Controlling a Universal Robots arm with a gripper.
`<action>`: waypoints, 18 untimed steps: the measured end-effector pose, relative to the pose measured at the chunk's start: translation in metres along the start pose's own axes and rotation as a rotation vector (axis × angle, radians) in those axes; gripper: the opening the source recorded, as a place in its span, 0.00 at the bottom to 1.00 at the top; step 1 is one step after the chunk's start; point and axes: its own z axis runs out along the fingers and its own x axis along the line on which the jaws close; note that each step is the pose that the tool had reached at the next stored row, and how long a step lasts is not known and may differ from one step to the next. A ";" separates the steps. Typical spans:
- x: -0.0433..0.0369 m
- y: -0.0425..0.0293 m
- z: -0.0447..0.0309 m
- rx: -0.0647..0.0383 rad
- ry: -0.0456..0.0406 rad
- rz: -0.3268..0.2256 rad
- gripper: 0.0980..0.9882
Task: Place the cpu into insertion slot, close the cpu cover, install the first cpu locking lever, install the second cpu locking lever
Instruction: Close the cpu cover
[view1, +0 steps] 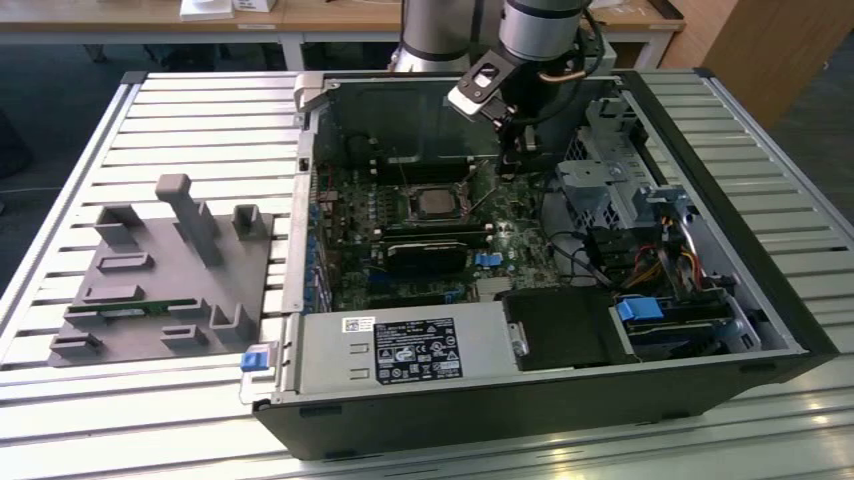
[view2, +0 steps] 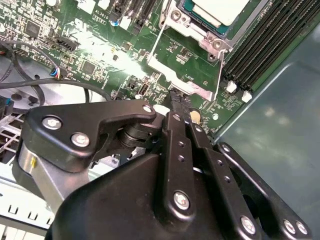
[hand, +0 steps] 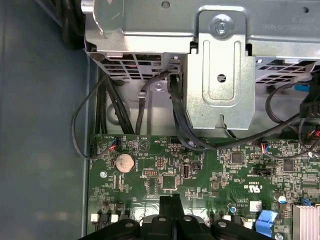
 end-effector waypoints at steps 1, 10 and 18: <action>0.0000 -0.0001 0.0005 0.000 0.0001 0.000 0.01; 0.0001 -0.0097 0.0028 0.000 0.0002 0.000 0.01; 0.0005 -0.0223 0.0044 0.000 0.0001 0.000 0.01</action>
